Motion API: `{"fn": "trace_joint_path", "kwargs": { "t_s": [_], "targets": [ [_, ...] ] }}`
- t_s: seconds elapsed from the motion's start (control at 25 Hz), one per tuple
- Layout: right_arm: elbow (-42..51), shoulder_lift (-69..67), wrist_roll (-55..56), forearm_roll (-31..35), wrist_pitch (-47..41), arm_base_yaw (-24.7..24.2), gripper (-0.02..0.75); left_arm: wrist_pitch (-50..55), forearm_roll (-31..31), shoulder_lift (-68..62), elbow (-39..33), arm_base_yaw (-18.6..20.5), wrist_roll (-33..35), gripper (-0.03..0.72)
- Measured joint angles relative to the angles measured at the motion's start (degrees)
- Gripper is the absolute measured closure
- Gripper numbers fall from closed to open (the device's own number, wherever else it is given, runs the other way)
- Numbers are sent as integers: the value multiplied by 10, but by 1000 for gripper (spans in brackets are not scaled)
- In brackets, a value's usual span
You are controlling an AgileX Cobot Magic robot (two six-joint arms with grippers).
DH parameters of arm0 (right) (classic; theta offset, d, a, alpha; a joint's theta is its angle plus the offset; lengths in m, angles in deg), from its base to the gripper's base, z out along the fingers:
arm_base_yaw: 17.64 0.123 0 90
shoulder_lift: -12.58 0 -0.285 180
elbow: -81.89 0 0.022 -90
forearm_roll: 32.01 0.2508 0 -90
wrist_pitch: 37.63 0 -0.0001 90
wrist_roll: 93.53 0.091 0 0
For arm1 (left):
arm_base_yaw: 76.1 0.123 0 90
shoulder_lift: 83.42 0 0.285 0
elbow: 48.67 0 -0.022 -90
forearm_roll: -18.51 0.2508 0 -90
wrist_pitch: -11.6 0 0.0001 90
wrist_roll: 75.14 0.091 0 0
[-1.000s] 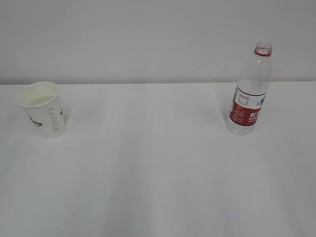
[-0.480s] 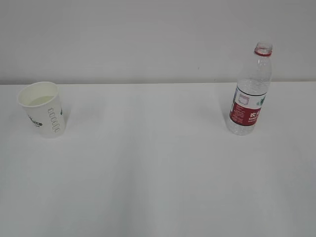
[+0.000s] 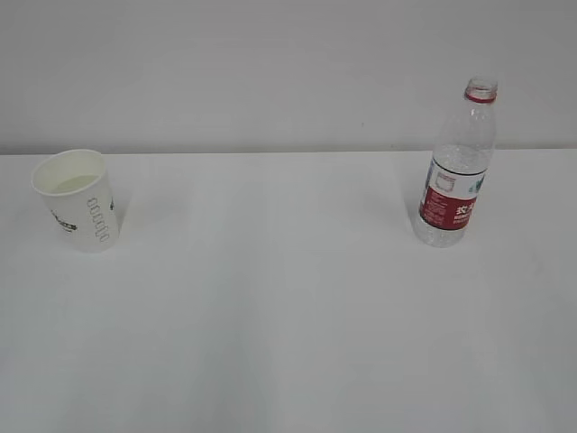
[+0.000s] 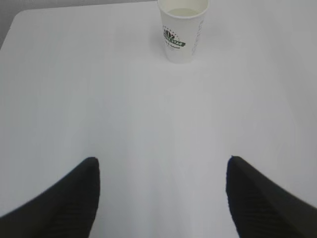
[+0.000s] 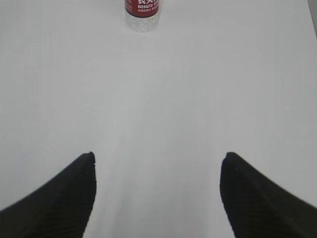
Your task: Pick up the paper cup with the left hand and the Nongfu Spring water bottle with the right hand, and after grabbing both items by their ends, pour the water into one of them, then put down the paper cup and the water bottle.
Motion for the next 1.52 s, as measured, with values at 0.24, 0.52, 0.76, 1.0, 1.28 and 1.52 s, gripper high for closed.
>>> {"fn": "trace_joint_path", "kwargs": {
  "t_s": [0.24, 0.52, 0.76, 1.0, 1.28, 1.52],
  "targets": [
    [0, 0, 3, 0, -11, 0, 149, 1, -1, 0, 0, 0, 0, 160],
    [0, 0, 5, 0, -11, 0, 149, -4, -11, 0, -8, 0, 0, 193],
    [0, 10, 5, 0, -12, 0, 150, -7, -14, 1, -9, 0, 0, 199],
    [0, 50, 6, 0, -13, 0, 149, -8, -15, 38, -9, 0, 0, 201],
    [0, 52, 7, 1, -13, 0, 149, -10, -16, 38, -9, 0, 0, 202],
    [0, 52, 7, 2, -13, 0, 150, -10, -16, 38, -9, 0, 0, 202]
  ]
}}
